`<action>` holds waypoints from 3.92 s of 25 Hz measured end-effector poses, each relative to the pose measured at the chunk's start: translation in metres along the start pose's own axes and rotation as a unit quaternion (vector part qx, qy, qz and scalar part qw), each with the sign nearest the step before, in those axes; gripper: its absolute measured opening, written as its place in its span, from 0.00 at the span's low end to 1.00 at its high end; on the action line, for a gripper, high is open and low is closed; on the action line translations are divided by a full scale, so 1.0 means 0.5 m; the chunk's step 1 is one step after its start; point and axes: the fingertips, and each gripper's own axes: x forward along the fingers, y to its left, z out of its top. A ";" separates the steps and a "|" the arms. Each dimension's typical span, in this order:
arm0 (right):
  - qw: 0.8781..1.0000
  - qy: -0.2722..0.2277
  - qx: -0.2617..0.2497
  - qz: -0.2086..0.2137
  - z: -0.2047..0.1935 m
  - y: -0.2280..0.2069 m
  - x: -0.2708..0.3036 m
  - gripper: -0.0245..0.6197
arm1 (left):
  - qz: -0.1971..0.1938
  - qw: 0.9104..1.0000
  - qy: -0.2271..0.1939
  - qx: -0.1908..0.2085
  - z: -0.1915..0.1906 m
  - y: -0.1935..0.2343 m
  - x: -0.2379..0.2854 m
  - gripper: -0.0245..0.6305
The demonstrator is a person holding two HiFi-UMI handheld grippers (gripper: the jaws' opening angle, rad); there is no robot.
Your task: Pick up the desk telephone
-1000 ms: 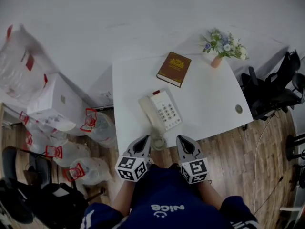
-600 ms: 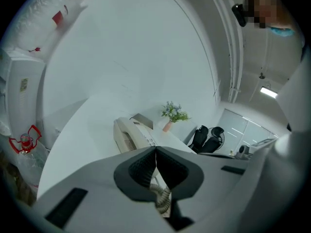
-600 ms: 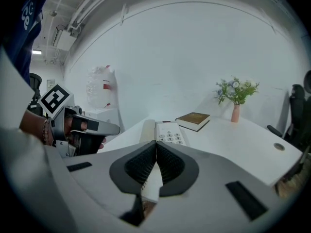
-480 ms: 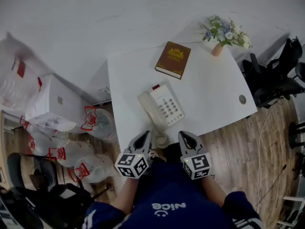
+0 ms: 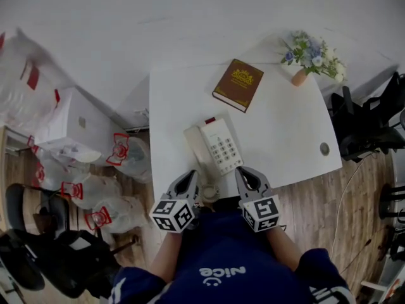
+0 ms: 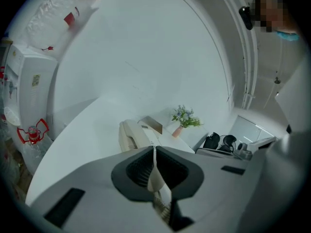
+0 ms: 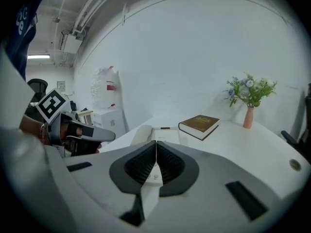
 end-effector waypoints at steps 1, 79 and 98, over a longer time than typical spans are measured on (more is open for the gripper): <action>1.000 0.003 -0.001 0.005 0.002 -0.006 0.005 0.07 | 0.000 1.000 0.001 -0.005 0.001 -0.002 0.005 0.06; 0.853 0.291 0.323 0.288 -0.118 -0.126 0.279 0.40 | -0.065 0.952 0.109 -0.278 -0.026 0.114 0.192 0.60; 0.874 0.204 0.341 0.278 -0.020 -0.071 0.195 0.40 | -0.088 0.971 0.082 -0.205 0.078 0.059 0.109 0.59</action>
